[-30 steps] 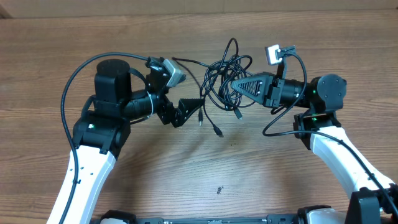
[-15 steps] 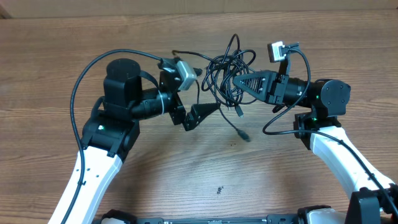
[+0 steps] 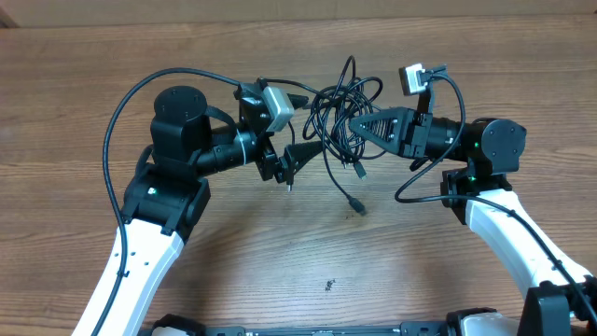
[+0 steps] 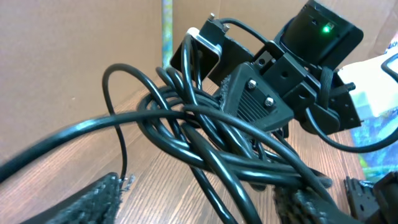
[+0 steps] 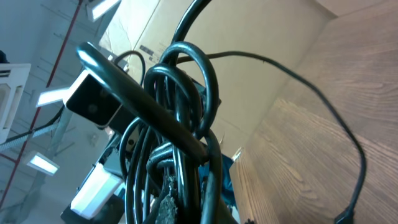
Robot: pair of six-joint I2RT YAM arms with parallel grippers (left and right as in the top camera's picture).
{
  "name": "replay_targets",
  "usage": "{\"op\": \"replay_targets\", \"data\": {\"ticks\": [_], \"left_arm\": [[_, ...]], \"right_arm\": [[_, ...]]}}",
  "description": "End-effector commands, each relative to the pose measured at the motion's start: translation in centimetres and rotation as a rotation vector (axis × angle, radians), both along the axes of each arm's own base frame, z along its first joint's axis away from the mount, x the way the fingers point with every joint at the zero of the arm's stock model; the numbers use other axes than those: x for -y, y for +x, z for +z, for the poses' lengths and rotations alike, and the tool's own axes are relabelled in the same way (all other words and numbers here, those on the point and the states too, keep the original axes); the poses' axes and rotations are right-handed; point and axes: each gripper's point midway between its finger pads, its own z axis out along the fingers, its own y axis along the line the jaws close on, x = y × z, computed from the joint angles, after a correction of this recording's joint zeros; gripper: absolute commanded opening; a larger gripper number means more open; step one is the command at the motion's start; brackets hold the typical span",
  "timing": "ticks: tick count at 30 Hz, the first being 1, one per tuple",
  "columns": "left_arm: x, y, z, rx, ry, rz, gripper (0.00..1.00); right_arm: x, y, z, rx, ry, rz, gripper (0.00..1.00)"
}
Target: Untangle cables
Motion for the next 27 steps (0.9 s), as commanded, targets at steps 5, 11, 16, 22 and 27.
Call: {"op": "replay_targets", "data": {"ticks": [5,11,16,22,27], "left_arm": [[0.0,0.3,0.0,0.002,-0.002,0.013,0.18],[-0.2,0.7,-0.3,-0.008,0.008,0.041,0.07],[-1.3,1.8,-2.4,-0.083,0.069,0.149,0.04],[-4.3,3.3,-6.6,-0.206,0.212,0.361,0.04],[-7.7,4.1,-9.4,-0.269,0.349,0.551,0.04]], "right_arm": [[-0.2,-1.6,0.6,0.042,-0.028,0.071,0.04],[-0.2,-1.8,0.5,0.046,-0.034,0.082,0.04],[-0.2,-1.8,0.5,0.055,-0.035,0.082,0.04],[-0.2,-1.8,0.5,0.054,-0.035,0.082,0.04],[-0.2,-1.8,0.5,0.055,-0.035,0.081,0.04]]}}
